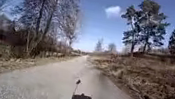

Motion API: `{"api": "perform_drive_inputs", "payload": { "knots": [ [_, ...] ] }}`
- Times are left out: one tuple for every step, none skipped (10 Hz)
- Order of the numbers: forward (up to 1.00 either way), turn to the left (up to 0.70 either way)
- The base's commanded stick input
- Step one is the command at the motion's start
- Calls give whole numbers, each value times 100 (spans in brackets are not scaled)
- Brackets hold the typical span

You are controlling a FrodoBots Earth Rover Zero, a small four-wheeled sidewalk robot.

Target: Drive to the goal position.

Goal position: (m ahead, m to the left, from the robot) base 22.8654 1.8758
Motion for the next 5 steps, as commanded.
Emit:
{"api": "perform_drive_inputs", "payload": {
  "knots": [
    [70, 0],
    [70, 0],
    [70, 0],
    [70, 0],
    [70, 0]
  ]
}}
